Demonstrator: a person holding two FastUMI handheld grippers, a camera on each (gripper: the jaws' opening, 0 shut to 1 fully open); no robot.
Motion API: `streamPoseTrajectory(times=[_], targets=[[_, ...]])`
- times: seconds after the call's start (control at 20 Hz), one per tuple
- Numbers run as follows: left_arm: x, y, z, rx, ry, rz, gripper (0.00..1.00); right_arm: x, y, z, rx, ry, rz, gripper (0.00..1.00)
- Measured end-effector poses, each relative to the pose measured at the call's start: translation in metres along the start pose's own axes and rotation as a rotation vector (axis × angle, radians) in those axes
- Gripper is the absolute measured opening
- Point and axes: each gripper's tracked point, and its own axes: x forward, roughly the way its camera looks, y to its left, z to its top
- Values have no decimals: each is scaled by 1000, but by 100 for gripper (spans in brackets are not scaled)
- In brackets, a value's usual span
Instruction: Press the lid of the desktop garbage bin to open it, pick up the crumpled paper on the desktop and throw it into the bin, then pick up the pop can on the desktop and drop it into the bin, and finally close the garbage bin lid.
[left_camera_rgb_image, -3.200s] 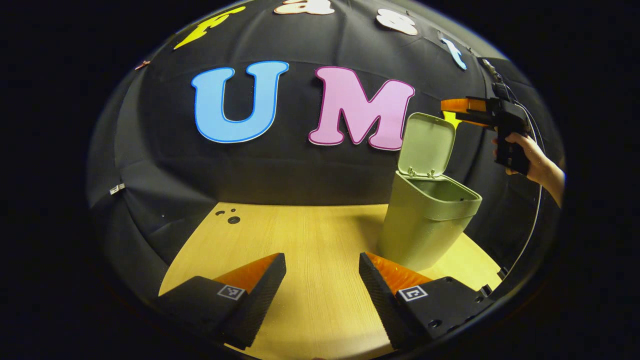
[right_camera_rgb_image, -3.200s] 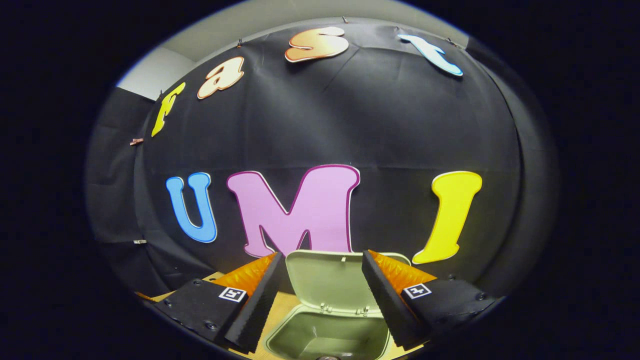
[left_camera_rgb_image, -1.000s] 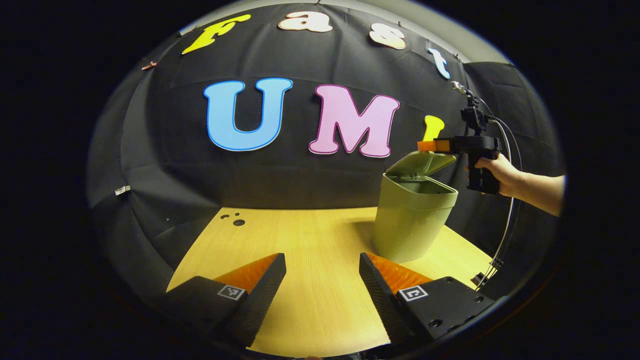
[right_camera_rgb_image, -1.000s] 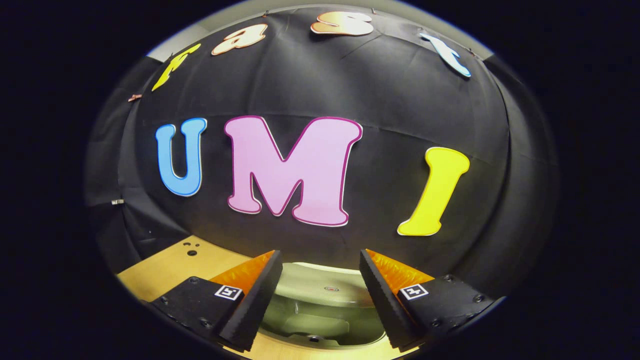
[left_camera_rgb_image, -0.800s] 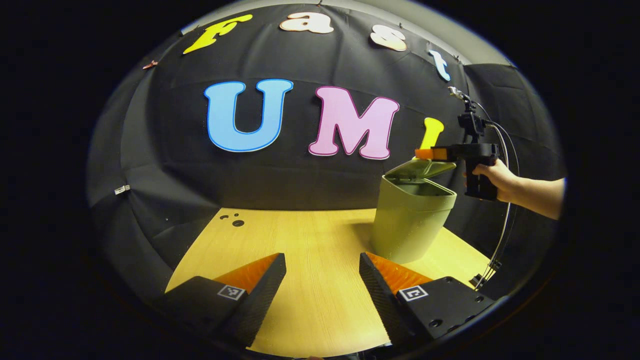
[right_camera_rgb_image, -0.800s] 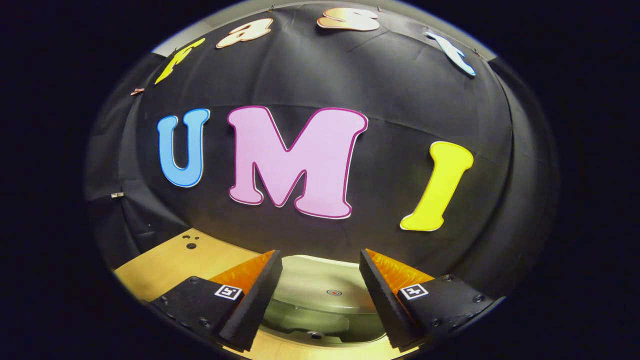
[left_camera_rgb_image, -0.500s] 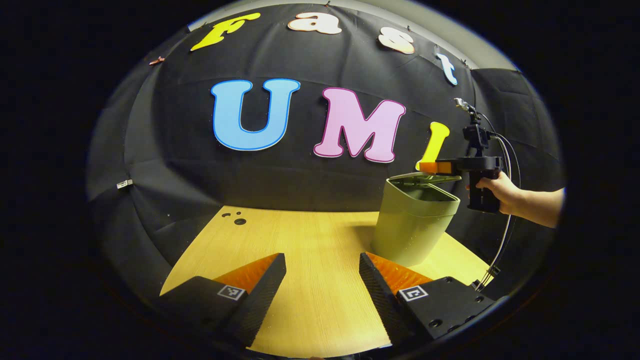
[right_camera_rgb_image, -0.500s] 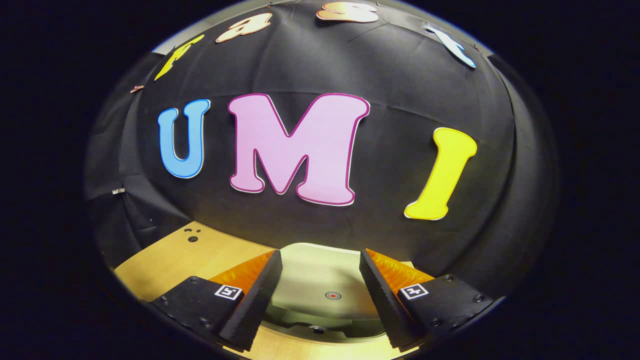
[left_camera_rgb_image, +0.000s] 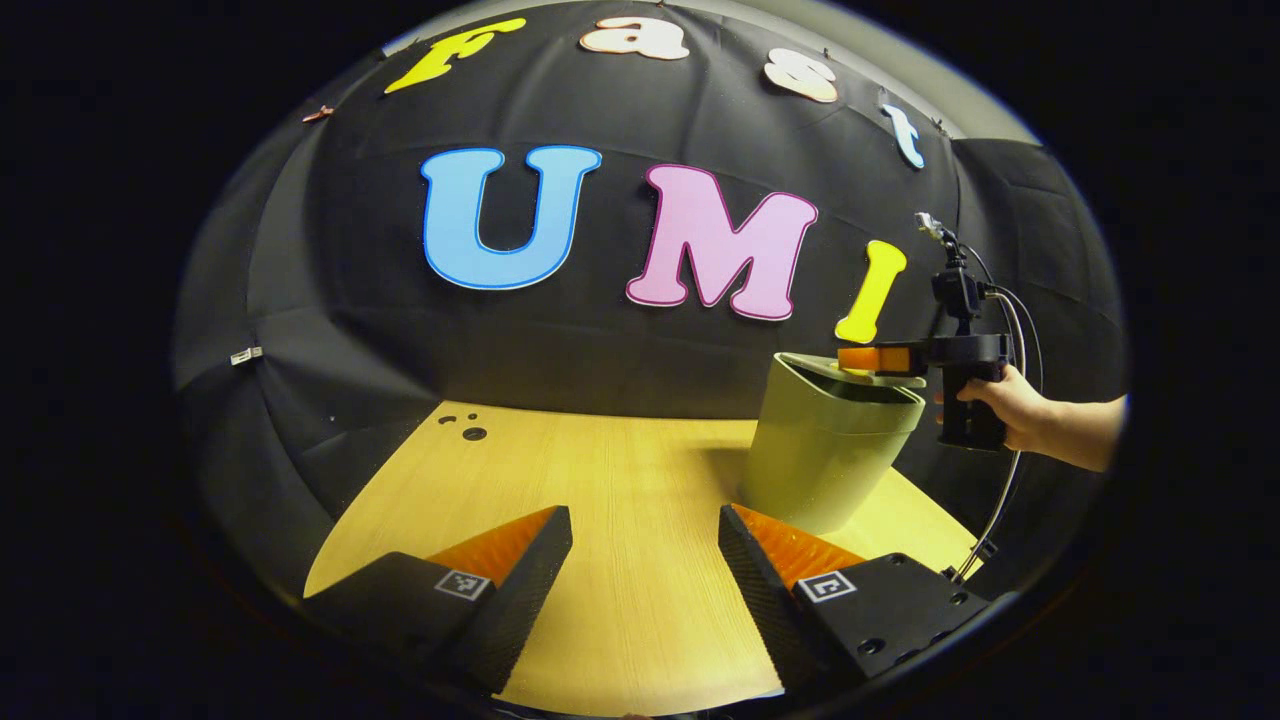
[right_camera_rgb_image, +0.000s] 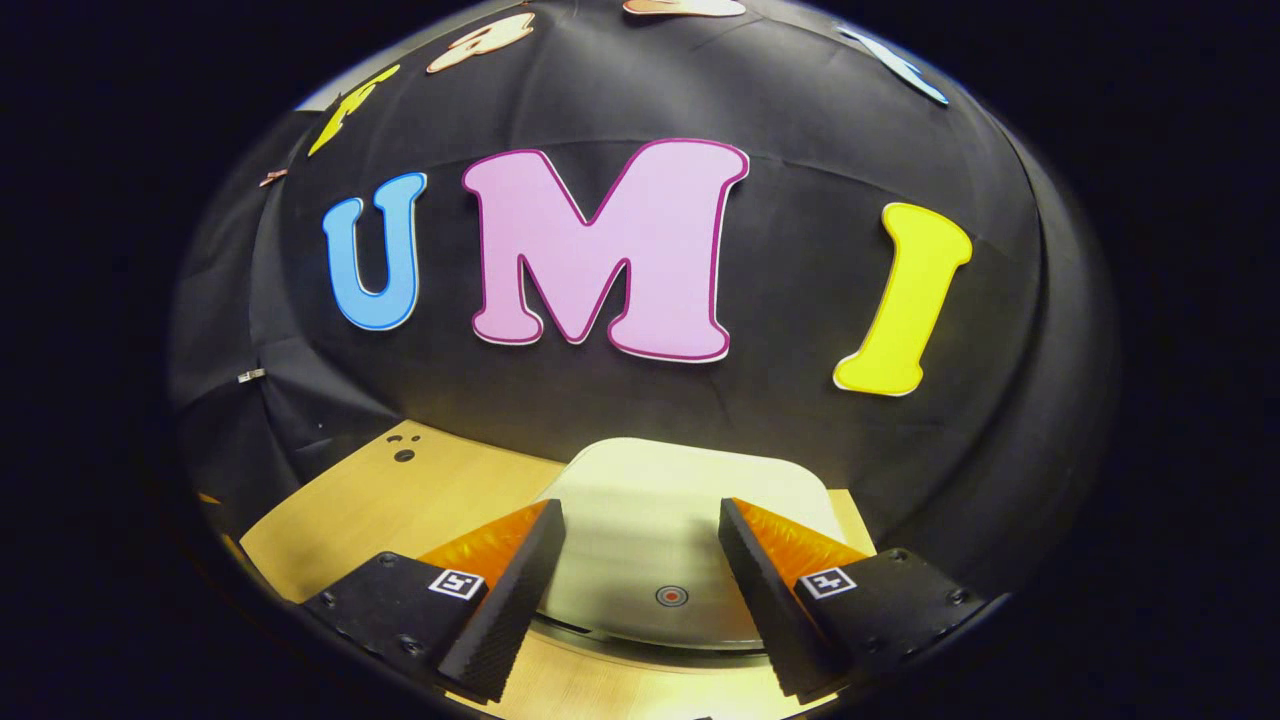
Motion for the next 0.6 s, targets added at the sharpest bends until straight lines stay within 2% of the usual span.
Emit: streamPoseTrajectory(times=[0.2, 0.3, 0.4, 0.6], targets=[[3, -4, -1, 2, 7, 5, 96, -8, 0, -20, 49, 20, 6, 98], [3, -5, -2, 0, 8, 7, 96, -13, 0, -21, 87, -17, -1, 99], [4, -7, -3, -2, 9, 9, 96, -15, 0, -21, 71, -72, 0, 99], [4, -13, -3, -7, 8, 7, 96, -17, 2, -32, 80, -66, 12, 100]])
